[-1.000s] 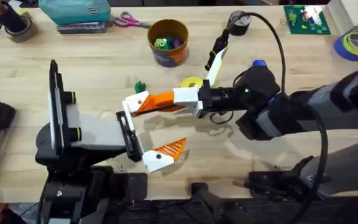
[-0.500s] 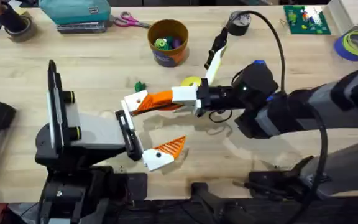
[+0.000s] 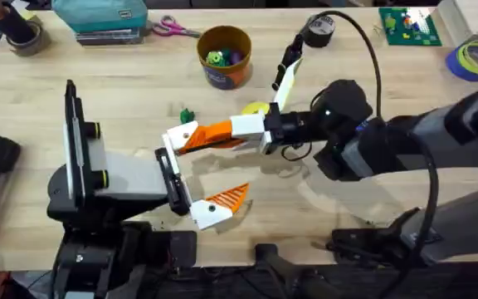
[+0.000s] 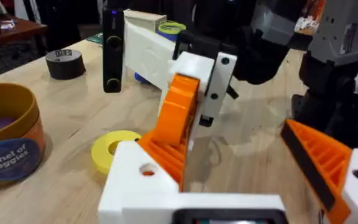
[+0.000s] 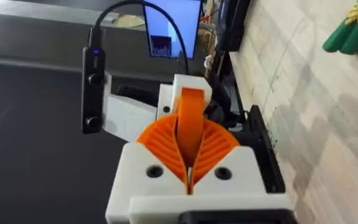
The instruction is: Pick up the gripper from the table and insert it into the empty holder that is missing its gripper. Then pick up a screw, insert it into the mounting hole, and use the screwdriver to tighten it. Finally, clean up the table by picking up the vegetable and placing it into the bucket.
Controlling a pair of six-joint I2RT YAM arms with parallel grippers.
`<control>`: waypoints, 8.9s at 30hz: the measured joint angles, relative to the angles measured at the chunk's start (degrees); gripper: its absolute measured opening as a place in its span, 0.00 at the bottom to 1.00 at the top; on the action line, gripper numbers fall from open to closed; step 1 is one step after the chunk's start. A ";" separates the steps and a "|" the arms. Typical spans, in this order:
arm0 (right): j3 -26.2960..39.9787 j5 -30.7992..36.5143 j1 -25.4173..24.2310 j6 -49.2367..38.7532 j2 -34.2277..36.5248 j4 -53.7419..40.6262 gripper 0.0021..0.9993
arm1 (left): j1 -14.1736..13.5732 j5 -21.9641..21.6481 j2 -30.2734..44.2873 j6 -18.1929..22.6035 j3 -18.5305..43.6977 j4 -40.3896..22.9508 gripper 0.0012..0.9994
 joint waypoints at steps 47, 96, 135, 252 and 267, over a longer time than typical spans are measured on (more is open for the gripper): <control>4.22 -4.77 -1.48 -3.19 0.74 -4.81 0.99 | -0.02 0.53 0.00 -0.05 0.00 -0.15 0.99; 2.24 -7.65 -4.80 -4.52 1.11 -0.53 0.01 | -0.22 1.16 -0.26 0.58 0.02 -0.20 0.99; -0.31 0.17 -2.74 -4.50 1.09 1.25 0.01 | -0.22 0.96 -0.26 -0.25 0.02 -0.24 0.99; 49.86 54.16 -6.33 -79.62 -14.84 -145.72 1.00 | -0.24 1.01 -0.26 -0.38 0.02 -0.24 0.99; 49.86 54.18 -3.12 -79.69 -6.35 -141.41 0.99 | -0.24 1.01 -0.26 -0.40 0.02 -0.24 0.99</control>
